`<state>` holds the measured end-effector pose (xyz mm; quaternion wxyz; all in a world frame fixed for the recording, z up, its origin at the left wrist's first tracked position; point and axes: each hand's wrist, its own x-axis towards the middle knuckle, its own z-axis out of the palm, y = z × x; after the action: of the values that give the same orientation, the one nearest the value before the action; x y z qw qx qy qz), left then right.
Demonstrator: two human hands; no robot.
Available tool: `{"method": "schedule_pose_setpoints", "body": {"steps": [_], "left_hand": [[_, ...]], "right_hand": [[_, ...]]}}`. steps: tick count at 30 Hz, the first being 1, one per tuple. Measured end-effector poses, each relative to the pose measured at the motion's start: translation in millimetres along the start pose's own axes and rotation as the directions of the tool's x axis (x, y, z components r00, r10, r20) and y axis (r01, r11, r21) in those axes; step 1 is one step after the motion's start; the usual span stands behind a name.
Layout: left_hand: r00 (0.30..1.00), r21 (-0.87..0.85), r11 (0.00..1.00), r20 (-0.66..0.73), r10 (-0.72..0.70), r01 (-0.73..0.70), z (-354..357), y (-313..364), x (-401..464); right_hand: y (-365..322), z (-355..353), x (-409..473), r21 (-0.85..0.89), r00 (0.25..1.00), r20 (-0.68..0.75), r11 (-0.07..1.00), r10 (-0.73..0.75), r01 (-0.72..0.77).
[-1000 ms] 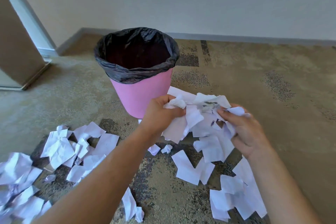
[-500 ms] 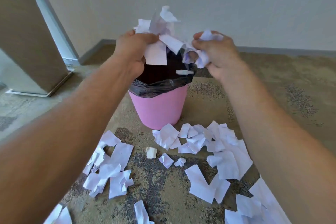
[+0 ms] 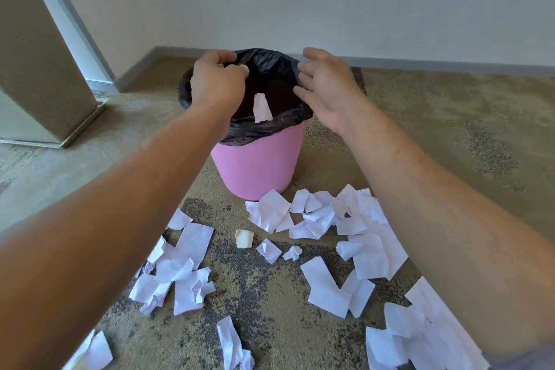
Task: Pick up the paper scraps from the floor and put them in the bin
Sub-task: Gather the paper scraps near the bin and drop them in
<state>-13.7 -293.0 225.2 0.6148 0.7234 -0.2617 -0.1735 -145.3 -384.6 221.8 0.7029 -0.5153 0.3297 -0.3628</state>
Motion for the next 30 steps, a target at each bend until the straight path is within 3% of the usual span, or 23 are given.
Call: {"method": "schedule_pose_setpoints", "body": {"steps": [3, 6, 10, 12, 15, 18, 20, 24, 30], "left_hand": [[0.963, 0.065, 0.962, -0.036, 0.267, -0.265, 8, -9, -33], [0.842, 0.121, 0.834, 0.035, 0.539, -0.539, 18, -25, -67], [0.711, 0.158, 0.695, 0.222, 0.667, -0.702, 38, -71, -111], [0.722, 0.145, 0.731, 0.367, 0.586, -0.667, 49, -102, -131], [0.771, 0.291, 0.815, 0.578, 0.267, -0.501, 69, -154, -148], [0.791, 0.479, 0.778, 0.611, 0.037, -0.406, 84, -192, -151], [0.784, 0.609, 0.689, 0.614, -0.094, -0.394, 90, -210, -147], [0.773, 0.719, 0.563, 0.599, -0.207, -0.407, 92, -230, -132], [0.763, 0.723, 0.561, 0.604, -0.231, -0.403, 114, -230, -113]], "right_hand": [[9, -21, -19, -0.063, 0.989, -0.094, 0.992, -0.113, 0.108], [32, -50, -39, -0.221, 0.965, -0.13, 0.956, -0.226, 0.194], [73, -102, -77, -0.378, 0.947, -0.19, 0.909, -0.259, 0.173], [97, -135, -95, -0.466, 0.945, -0.231, 0.879, -0.232, 0.102], [131, -183, -123, -0.624, 0.952, -0.271, 0.779, -0.143, -0.061], [157, -220, -150, -0.78, 0.949, -0.294, 0.603, -0.117, -0.168], [171, -239, -159, -0.847, 0.947, -0.304, 0.484, -0.101, -0.221], [190, -265, -157, -0.886, 0.939, -0.345, 0.328, 0.002, -0.327], [202, -261, -117, -0.884, 0.952, -0.27, 0.354, 0.142, -0.304]]}}
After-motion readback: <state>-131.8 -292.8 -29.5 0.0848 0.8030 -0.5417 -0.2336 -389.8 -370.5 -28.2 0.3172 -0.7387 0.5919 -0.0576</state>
